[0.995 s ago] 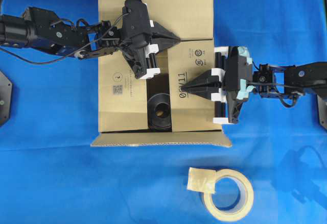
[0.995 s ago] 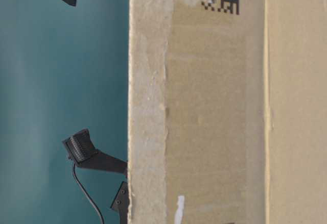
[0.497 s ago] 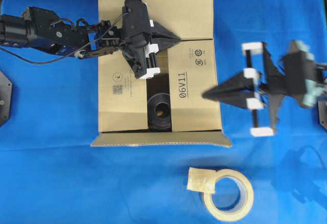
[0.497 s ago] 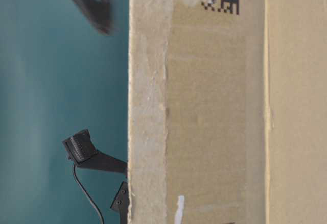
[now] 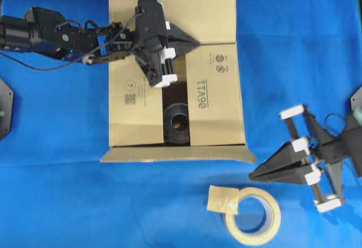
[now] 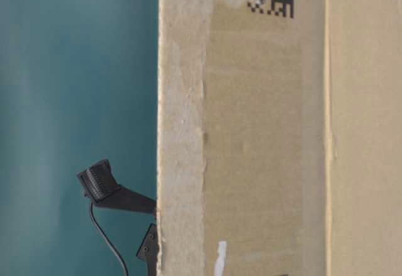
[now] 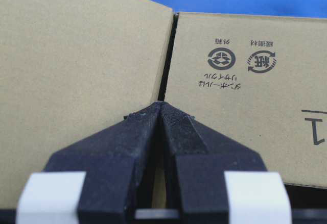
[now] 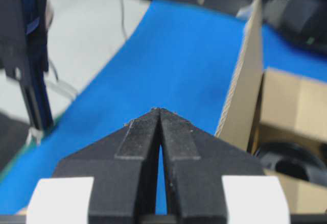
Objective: Close the cardboard box.
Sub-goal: 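Swing the right gripper to the front flap and fold it over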
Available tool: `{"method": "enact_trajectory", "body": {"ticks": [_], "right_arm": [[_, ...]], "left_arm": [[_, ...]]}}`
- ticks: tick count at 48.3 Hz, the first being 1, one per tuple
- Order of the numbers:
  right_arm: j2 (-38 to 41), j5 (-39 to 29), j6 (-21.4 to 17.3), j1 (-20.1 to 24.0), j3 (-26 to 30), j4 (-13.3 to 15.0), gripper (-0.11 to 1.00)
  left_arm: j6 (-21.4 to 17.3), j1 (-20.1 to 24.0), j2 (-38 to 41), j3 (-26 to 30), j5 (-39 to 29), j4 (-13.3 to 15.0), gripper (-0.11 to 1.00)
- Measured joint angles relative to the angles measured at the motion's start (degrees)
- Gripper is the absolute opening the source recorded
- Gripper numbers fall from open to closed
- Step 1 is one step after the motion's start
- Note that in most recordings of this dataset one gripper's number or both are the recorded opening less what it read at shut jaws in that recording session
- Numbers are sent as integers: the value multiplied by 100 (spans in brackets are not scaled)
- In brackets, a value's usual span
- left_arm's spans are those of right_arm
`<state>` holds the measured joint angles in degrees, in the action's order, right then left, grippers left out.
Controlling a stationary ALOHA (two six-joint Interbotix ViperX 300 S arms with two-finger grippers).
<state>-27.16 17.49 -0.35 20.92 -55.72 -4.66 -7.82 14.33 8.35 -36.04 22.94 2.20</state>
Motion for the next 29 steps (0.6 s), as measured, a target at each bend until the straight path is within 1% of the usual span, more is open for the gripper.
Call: {"method": "enact_trajectory", "body": {"ticks": [13, 25, 29], "right_arm": [[633, 167, -35, 18, -53, -9, 0], [615, 220, -35, 9, -97, -18, 0], [545, 229, -26, -97, -114, -18, 0]], "left_arm": [[9, 0, 9, 0, 0, 0, 0], [9, 0, 9, 0, 0, 0, 0], [9, 0, 0, 0, 0, 0, 0]]}}
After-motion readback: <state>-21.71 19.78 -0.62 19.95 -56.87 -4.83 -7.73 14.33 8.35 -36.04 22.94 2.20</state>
